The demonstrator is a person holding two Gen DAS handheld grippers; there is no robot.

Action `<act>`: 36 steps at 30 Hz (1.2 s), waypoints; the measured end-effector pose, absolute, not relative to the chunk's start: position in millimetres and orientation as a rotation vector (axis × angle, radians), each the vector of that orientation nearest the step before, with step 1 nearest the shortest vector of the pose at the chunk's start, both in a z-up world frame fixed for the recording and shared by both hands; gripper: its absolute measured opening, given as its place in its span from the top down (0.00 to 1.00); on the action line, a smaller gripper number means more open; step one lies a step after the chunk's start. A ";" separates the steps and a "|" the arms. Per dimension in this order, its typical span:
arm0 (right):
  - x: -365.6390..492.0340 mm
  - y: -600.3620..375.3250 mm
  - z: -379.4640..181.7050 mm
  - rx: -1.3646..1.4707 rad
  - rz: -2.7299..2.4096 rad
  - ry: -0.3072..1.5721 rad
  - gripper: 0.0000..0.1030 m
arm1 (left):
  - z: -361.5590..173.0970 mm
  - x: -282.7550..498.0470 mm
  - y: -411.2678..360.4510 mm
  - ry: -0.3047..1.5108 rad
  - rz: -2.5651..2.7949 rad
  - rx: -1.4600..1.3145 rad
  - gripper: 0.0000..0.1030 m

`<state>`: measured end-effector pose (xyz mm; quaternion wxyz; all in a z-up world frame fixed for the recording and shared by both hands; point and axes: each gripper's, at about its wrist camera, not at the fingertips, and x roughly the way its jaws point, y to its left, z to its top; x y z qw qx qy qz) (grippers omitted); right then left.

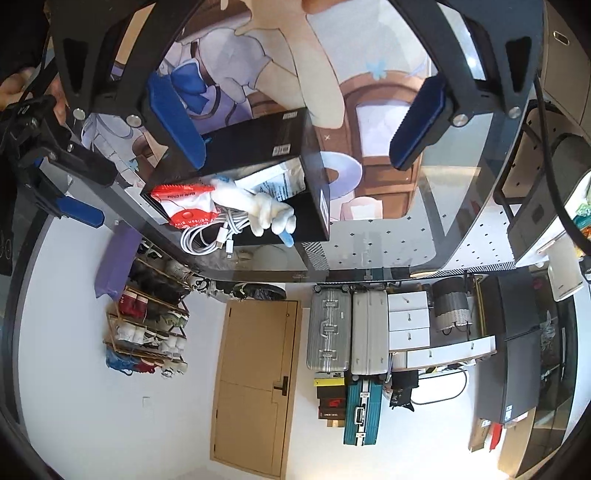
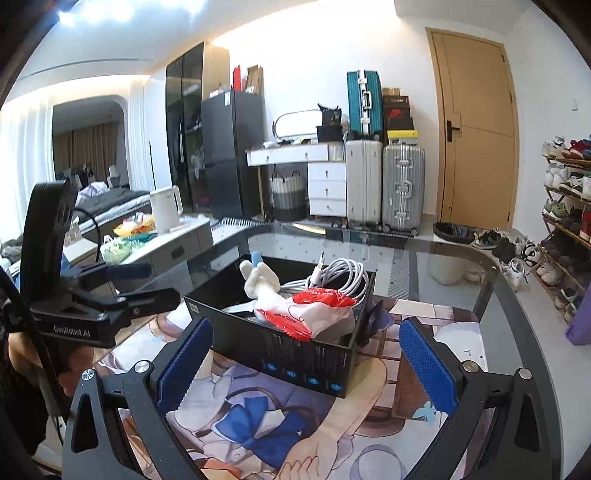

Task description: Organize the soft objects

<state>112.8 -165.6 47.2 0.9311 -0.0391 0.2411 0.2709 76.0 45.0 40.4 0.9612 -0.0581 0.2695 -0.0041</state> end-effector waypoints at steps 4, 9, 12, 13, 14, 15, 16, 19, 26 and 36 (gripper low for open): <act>105.4 -166.6 42.9 -0.092 0.551 0.490 0.01 | 36.3 71.2 43.6 0.540 -0.005 -0.116 0.00; 103.9 -161.5 40.7 -0.113 0.552 0.482 0.01 | 33.7 72.3 37.4 0.520 -0.004 -0.076 0.00; 104.7 -160.3 38.2 -0.115 0.556 0.489 0.01 | 30.3 72.9 33.8 0.515 -0.002 -0.065 0.00; 104.8 -160.2 37.2 -0.116 0.556 0.490 0.01 | 28.8 72.8 33.3 0.515 0.000 -0.064 0.00; 106.2 -159.3 36.3 -0.116 0.556 0.492 0.01 | 27.7 72.3 33.0 0.514 -0.001 -0.064 0.00; 106.4 -159.7 35.7 -0.114 0.557 0.493 0.01 | 26.4 72.3 32.3 0.514 0.000 -0.066 0.00; 106.3 -160.3 35.7 -0.112 0.556 0.493 0.01 | 25.5 72.4 31.3 0.513 0.001 -0.067 0.00; 106.4 -161.9 34.5 -0.104 0.552 0.494 0.01 | 22.1 73.9 29.8 0.513 0.006 -0.063 0.00; 106.4 -162.8 33.6 -0.100 0.552 0.490 0.01 | 21.7 71.4 33.6 0.507 0.001 -0.077 0.00; 106.0 -163.4 33.3 -0.098 0.553 0.490 0.01 | 22.5 71.8 33.0 0.502 -0.007 -0.084 0.00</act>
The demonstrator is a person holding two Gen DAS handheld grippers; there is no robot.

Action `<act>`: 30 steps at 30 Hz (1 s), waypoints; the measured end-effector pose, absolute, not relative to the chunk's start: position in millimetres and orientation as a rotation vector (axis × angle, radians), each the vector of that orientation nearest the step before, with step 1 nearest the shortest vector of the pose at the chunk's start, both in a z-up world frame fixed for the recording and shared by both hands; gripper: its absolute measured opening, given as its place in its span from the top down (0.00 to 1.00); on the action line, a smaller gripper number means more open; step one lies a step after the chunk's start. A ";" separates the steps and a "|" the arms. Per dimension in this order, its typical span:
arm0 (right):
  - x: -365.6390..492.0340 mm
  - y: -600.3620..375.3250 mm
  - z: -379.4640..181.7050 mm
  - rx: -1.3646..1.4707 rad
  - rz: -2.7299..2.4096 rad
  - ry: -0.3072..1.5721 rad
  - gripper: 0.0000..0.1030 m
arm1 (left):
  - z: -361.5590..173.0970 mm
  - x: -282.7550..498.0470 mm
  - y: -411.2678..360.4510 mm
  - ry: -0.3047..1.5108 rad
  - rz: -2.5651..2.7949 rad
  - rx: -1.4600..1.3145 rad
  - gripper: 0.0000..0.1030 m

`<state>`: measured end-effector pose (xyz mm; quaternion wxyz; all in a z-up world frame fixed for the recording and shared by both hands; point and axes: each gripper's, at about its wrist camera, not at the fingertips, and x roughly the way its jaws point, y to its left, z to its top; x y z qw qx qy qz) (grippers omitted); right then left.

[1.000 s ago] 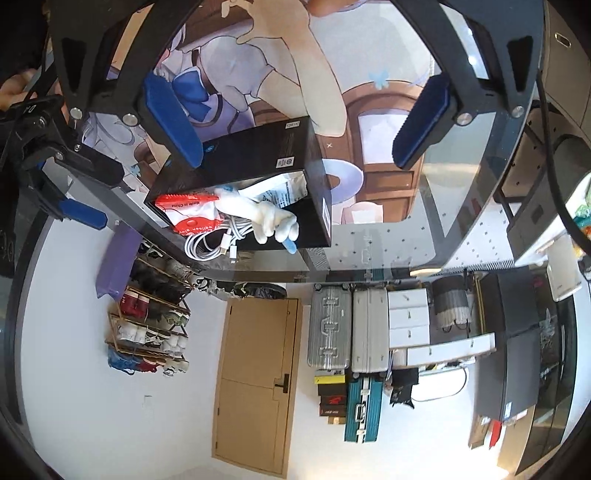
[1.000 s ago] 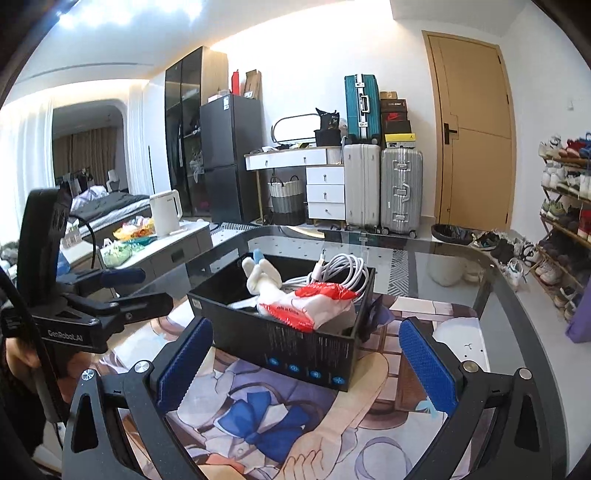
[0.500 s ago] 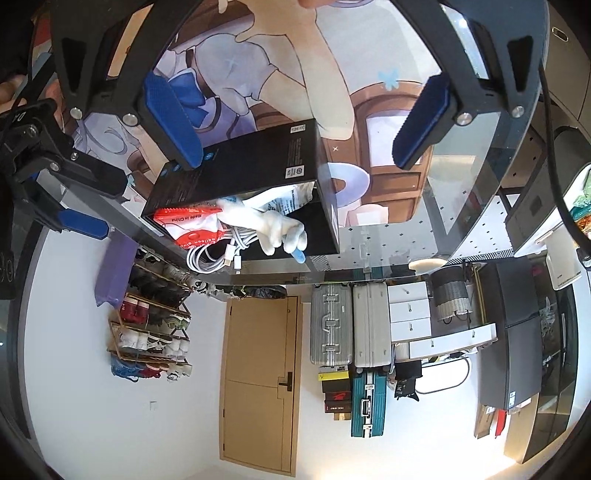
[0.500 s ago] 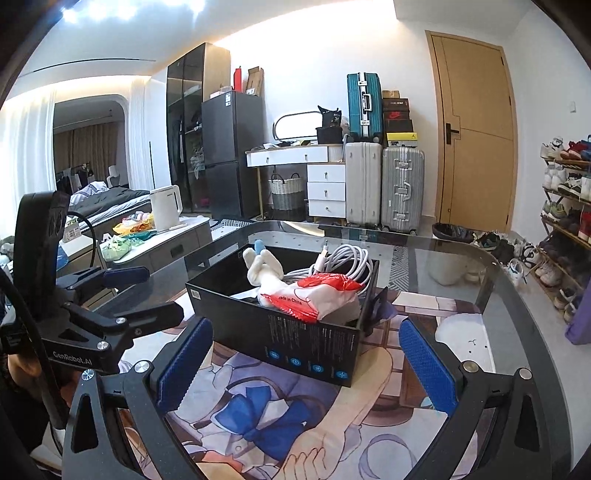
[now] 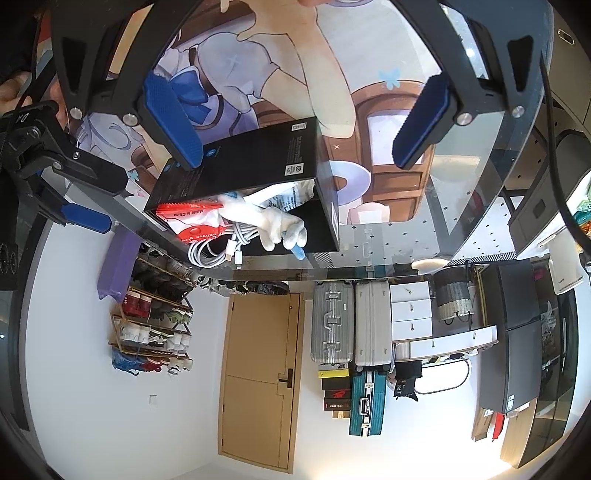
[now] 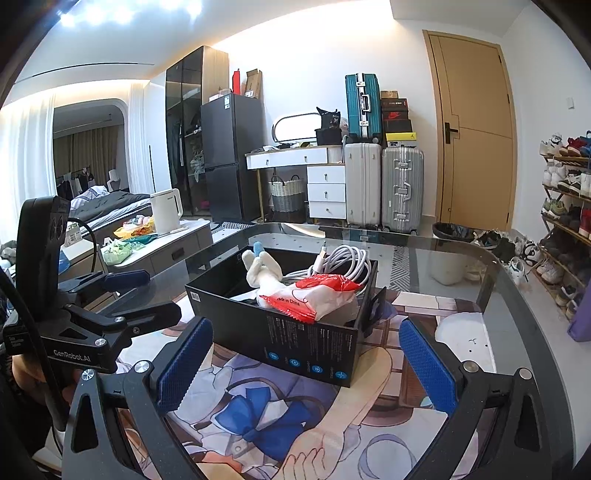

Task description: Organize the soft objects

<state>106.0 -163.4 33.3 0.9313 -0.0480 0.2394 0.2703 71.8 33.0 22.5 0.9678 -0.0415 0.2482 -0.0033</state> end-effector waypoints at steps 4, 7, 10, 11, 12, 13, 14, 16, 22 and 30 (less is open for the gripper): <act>106.1 -163.3 33.4 -0.097 0.553 0.490 0.01 | 22.3 71.3 33.0 0.501 -0.007 -0.083 0.00; 105.8 -163.1 32.8 -0.097 0.555 0.491 0.01 | 22.3 71.5 32.8 0.501 -0.008 -0.085 0.00; 105.9 -163.0 32.1 -0.097 0.556 0.492 0.01 | 22.4 71.3 33.0 0.500 -0.008 -0.084 0.00; 106.0 -163.3 32.6 -0.097 0.556 0.493 0.01 | 22.5 71.1 32.4 0.499 -0.009 -0.084 0.00; 105.8 -162.8 31.9 -0.097 0.557 0.493 0.01 | 22.3 71.5 32.3 0.500 -0.008 -0.083 0.00; 106.1 -163.0 31.7 -0.097 0.557 0.492 0.01 | 22.4 71.2 32.6 0.500 -0.008 -0.083 0.00; 106.3 -163.5 32.4 -0.097 0.557 0.493 0.01 | 22.5 71.2 31.9 0.500 -0.008 -0.082 0.00; 106.1 -163.1 31.9 -0.097 0.556 0.492 0.01 | 22.4 71.2 32.6 0.499 -0.009 -0.083 0.00; 106.3 -162.5 31.2 -0.096 0.557 0.492 0.01 | 22.8 69.7 31.7 0.499 -0.011 -0.083 0.00; 106.1 -162.7 31.2 -0.095 0.556 0.493 0.01 | 22.8 69.7 31.6 0.498 -0.011 -0.082 0.00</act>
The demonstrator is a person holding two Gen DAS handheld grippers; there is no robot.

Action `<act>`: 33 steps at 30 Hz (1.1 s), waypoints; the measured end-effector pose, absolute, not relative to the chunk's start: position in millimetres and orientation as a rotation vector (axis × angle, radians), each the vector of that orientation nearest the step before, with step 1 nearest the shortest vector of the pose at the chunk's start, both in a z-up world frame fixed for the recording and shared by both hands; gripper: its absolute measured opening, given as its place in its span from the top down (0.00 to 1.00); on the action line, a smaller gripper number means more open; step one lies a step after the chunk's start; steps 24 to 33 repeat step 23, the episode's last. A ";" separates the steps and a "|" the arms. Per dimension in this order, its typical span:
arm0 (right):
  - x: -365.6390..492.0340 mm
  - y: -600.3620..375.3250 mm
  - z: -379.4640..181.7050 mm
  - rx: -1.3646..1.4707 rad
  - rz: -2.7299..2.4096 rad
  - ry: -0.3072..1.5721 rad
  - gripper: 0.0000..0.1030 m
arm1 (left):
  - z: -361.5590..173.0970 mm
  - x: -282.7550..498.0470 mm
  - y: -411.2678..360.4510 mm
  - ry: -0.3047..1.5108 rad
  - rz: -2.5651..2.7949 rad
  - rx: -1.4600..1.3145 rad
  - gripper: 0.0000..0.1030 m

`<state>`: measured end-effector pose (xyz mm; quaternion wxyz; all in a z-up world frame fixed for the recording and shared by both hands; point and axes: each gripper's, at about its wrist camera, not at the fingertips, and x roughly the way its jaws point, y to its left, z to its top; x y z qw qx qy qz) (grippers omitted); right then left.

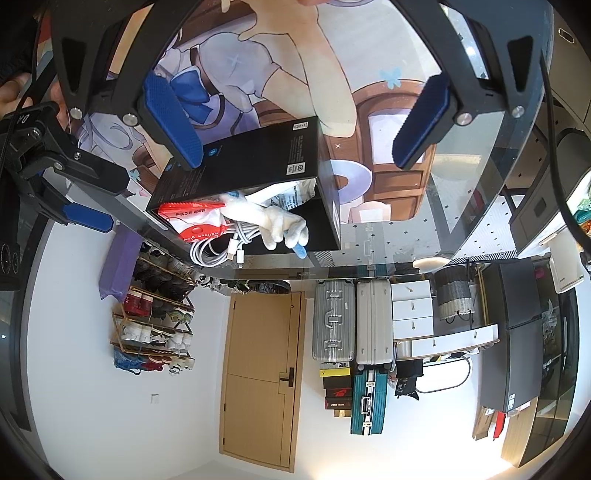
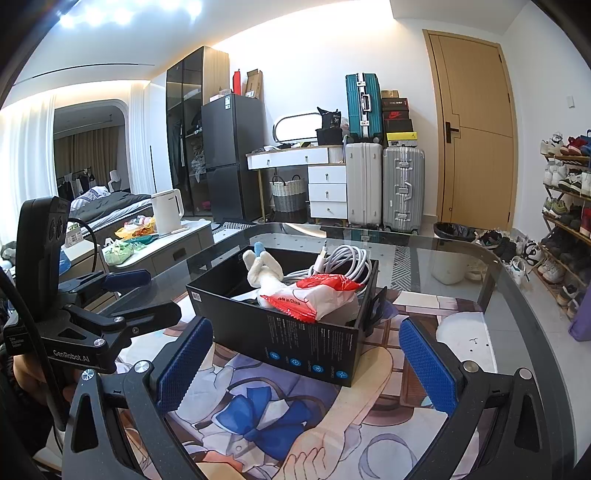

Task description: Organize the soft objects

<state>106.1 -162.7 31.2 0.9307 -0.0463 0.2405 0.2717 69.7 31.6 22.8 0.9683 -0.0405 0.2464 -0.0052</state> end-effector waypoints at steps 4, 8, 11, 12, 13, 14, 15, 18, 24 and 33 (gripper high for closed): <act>106.3 -163.5 31.9 -0.095 0.555 0.492 0.01 | 22.8 69.5 31.4 0.498 -0.010 -0.082 0.00; 106.2 -163.1 31.3 -0.094 0.556 0.492 0.01 | 22.7 69.5 31.2 0.498 -0.010 -0.081 0.00; 106.1 -163.2 31.3 -0.095 0.556 0.493 0.01 | 22.6 69.7 31.8 0.498 -0.010 -0.082 0.00; 106.2 -163.5 31.7 -0.094 0.556 0.492 0.01 | 22.5 69.7 31.9 0.498 -0.010 -0.083 0.00; 106.2 -163.3 31.3 -0.094 0.557 0.492 0.01 | 22.5 69.5 31.5 0.498 -0.010 -0.083 0.00; 106.3 -163.2 31.3 -0.094 0.556 0.493 0.01 | 22.7 69.3 31.2 0.498 -0.010 -0.082 0.00; 106.1 -163.2 31.3 -0.094 0.556 0.493 0.01 | 22.5 69.6 31.7 0.497 -0.010 -0.082 0.00; 106.3 -163.1 31.2 -0.097 0.557 0.495 0.01 | 22.8 69.5 31.2 0.496 -0.014 -0.082 0.00; 106.0 -162.6 31.4 -0.096 0.557 0.495 0.01 | 25.9 69.6 29.6 0.491 -0.020 -0.084 0.00; 106.0 -162.6 31.4 -0.096 0.557 0.495 0.01 | 25.9 69.6 29.6 0.491 -0.020 -0.084 0.00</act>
